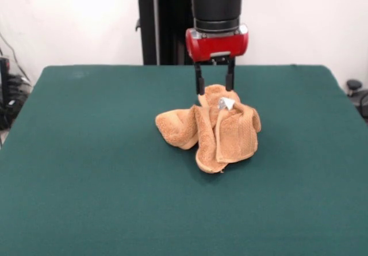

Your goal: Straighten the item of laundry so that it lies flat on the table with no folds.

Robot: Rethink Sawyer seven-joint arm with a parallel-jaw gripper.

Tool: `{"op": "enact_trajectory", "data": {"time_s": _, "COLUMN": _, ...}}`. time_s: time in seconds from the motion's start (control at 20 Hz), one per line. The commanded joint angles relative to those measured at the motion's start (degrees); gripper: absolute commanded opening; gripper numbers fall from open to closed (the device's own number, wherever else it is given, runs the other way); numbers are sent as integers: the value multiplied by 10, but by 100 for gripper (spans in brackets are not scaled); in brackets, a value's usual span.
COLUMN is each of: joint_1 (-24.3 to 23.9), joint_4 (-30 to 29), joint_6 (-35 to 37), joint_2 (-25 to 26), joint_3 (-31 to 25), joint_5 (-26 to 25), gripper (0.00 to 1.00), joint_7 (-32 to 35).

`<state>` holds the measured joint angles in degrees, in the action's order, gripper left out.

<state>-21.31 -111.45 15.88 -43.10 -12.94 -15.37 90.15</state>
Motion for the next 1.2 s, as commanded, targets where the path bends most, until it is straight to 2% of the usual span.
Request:
{"op": "enact_trajectory", "data": {"time_s": 0.05, "joint_1": -9, "joint_4": 25, "joint_6": -15, "joint_2": 10, "joint_3": -74, "joint_5": -24, "gripper": 100, "joint_7": 12}}
{"op": "enact_trajectory", "data": {"time_s": 0.5, "joint_1": -32, "joint_4": 35, "joint_6": 5, "joint_2": 0, "joint_3": -107, "joint_5": -33, "gripper": 100, "joint_7": -9}}
{"op": "enact_trajectory", "data": {"time_s": 0.85, "joint_1": -22, "joint_4": 93, "joint_6": 48, "joint_2": 36, "joint_3": -97, "joint_5": -38, "gripper": 100, "joint_7": -14}}
{"op": "enact_trajectory", "data": {"time_s": 1.2, "joint_1": -31, "joint_4": 124, "joint_6": 67, "joint_2": 56, "joint_3": -103, "joint_5": -36, "gripper": 100, "joint_7": -26}}
